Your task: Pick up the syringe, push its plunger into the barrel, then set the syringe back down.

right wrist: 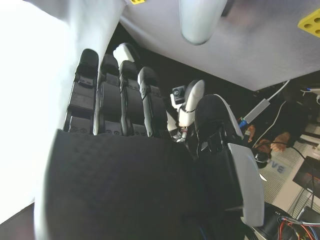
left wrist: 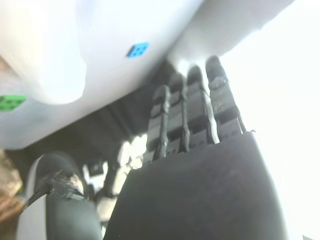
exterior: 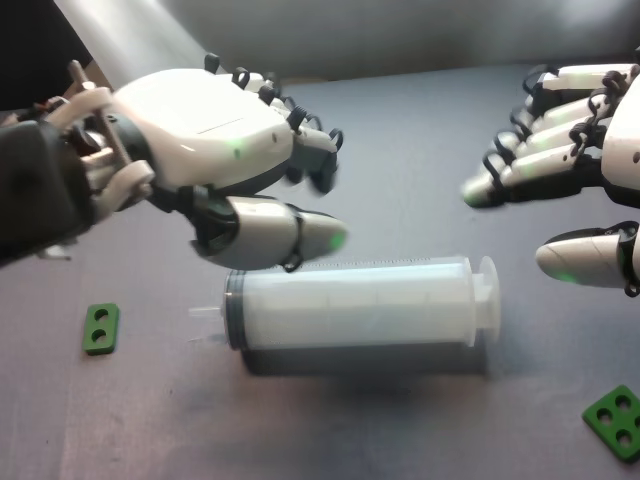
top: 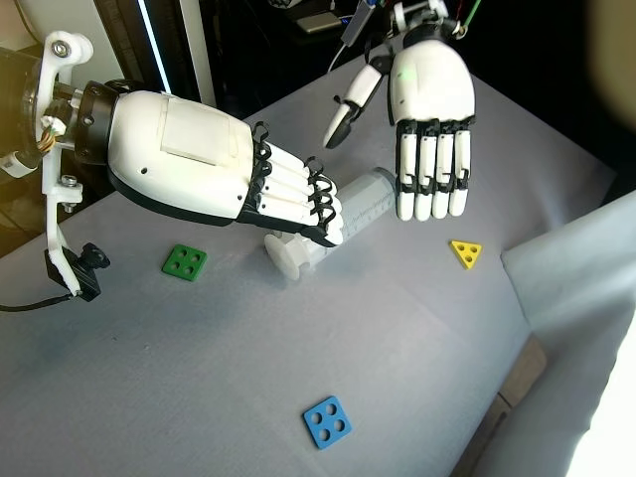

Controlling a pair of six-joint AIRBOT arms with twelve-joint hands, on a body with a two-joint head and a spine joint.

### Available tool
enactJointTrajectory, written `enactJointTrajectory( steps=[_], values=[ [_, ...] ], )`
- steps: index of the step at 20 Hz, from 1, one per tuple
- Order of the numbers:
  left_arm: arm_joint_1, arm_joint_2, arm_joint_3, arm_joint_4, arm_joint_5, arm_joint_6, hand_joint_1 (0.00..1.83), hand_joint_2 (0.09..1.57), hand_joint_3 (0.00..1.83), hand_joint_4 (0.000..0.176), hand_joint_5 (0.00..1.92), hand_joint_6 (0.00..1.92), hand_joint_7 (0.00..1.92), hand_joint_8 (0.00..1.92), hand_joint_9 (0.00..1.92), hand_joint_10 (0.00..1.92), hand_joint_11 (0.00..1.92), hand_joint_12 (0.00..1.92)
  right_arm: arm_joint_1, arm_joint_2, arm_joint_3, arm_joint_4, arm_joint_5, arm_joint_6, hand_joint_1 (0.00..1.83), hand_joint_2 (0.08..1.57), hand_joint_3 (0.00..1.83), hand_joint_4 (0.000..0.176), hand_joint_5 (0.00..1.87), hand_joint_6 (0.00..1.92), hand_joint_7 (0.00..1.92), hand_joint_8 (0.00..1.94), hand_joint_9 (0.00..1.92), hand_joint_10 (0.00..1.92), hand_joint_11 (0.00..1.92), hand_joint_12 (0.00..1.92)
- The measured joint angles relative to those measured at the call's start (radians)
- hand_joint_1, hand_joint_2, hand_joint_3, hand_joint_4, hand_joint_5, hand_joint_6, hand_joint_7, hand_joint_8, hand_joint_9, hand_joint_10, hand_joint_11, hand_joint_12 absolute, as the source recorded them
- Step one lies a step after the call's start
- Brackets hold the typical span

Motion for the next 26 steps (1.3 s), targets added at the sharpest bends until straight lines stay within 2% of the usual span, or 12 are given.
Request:
enactJointTrajectory(
  steps=[1, 2, 3, 4, 5, 6, 7, 10, 14, 16, 20, 26],
  values=[
    [-0.006, 0.013, 0.000, 0.114, 0.032, -0.097, 0.19, 1.57, 0.11, 0.000, 0.53, 1.92, 0.56, 1.92, 0.59, 1.92, 0.68, 1.92, 0.000, 0.000, 0.000, -0.001, 0.000, 0.000, 0.00, 1.52, 0.00, 0.000, 0.48, 1.50, 0.54, 1.62, 0.47, 1.71, 0.30, 1.88],
    [-0.011, 0.027, -0.003, 0.231, 0.059, -0.205, 0.19, 1.57, 0.11, 0.000, 0.53, 1.92, 0.56, 1.92, 0.59, 1.92, 0.68, 1.92, 0.000, 0.000, 0.000, 0.000, 0.002, 0.000, 0.00, 1.52, 0.00, 0.000, 0.48, 1.50, 0.54, 1.62, 0.47, 1.71, 0.30, 1.88],
    [-0.016, 0.039, -0.008, 0.334, 0.077, -0.290, 0.27, 1.57, 0.12, 0.000, 0.58, 1.92, 0.63, 1.92, 0.64, 1.92, 0.73, 1.92, 0.000, 0.000, 0.000, 0.000, 0.004, 0.000, 0.04, 1.53, 0.00, 0.000, 0.50, 1.66, 0.52, 1.85, 0.51, 1.88, 0.42, 1.91],
    [-0.029, 0.056, -0.018, 0.442, 0.095, -0.394, 0.27, 1.57, 0.12, 0.000, 0.58, 1.92, 0.63, 1.92, 0.64, 1.92, 0.73, 1.92, 0.000, 0.000, 0.000, 0.000, 0.004, 0.000, 0.04, 1.53, 0.00, 0.000, 0.50, 1.66, 0.52, 1.85, 0.51, 1.88, 0.42, 1.91],
    [-0.042, 0.068, -0.024, 0.534, 0.099, -0.483, 0.35, 1.57, 0.12, 0.000, 0.67, 1.92, 0.73, 1.92, 0.73, 1.92, 0.87, 1.92, 0.000, 0.000, 0.000, 0.000, 0.004, 0.000, 0.03, 1.56, 0.01, 0.000, 0.54, 1.87, 0.53, 1.92, 0.56, 1.91, 0.56, 1.92],
    [-0.058, 0.076, -0.031, 0.621, 0.107, -0.565, 0.35, 1.57, 0.12, 0.000, 0.67, 1.92, 0.73, 1.92, 0.73, 1.92, 0.87, 1.92, 0.000, 0.000, 0.000, 0.000, 0.008, 0.000, 0.03, 1.56, 0.01, 0.000, 0.54, 1.87, 0.53, 1.92, 0.56, 1.91, 0.56, 1.92],
    [-0.071, 0.086, -0.041, 0.721, 0.109, -0.661, 0.43, 1.57, 0.06, 0.000, 0.79, 1.92, 0.87, 1.92, 0.85, 1.92, 0.95, 1.92, 0.000, 0.000, 0.000, 0.000, 0.014, 0.000, 0.22, 1.57, 0.04, 0.000, 0.70, 1.92, 0.70, 1.94, 0.68, 1.92, 0.71, 1.92],
    [-0.109, 0.108, -0.063, 1.044, 0.102, -0.992, 0.45, 1.56, 0.01, 0.000, 0.81, 1.92, 0.89, 1.92, 0.86, 1.92, 0.96, 1.92, 0.000, 0.000, 0.000, -0.001, 0.023, 0.000, 0.33, 1.57, 0.02, 0.000, 0.74, 1.92, 0.78, 1.94, 0.73, 1.92, 0.76, 1.92],
    [-0.121, 0.135, -0.068, 1.577, 0.023, -1.505, 0.54, 1.54, 0.00, 0.000, 0.82, 1.92, 0.90, 1.92, 0.87, 1.92, 0.98, 1.92, 0.000, 0.000, 0.000, -0.005, 0.026, 0.000, 0.38, 1.57, 0.01, 0.000, 0.78, 1.92, 0.86, 1.94, 0.81, 1.92, 0.83, 1.92],
    [-0.136, 0.135, -0.050, 1.742, -0.043, -1.664, 0.61, 1.53, 0.00, 0.000, 0.82, 1.92, 0.92, 1.92, 0.92, 1.92, 1.01, 1.92, 0.000, 0.000, 0.000, -0.005, 0.027, 0.000, 0.45, 1.55, 0.00, 0.000, 0.82, 1.92, 0.91, 1.94, 0.85, 1.92, 0.85, 1.92],
    [-0.160, 0.148, -0.002, 1.864, -0.172, -1.738, 0.70, 1.48, 0.00, 0.000, 0.84, 1.92, 0.91, 1.92, 0.90, 1.92, 0.96, 1.92, 0.000, 0.000, 0.000, -0.006, 0.028, 0.000, 0.50, 1.53, 0.00, 0.000, 0.80, 1.92, 0.88, 1.94, 0.80, 1.92, 0.77, 1.92],
    [-0.190, 0.151, -0.003, 1.981, -0.330, -1.739, 0.69, 1.49, 0.00, 0.000, 0.83, 1.92, 0.91, 1.92, 0.91, 1.92, 0.95, 1.92, 0.000, 0.000, -0.001, -0.011, 0.032, -0.002, 0.46, 1.54, 0.00, 0.000, 0.86, 1.92, 0.92, 1.94, 0.83, 1.92, 0.81, 1.92]
  ],
)
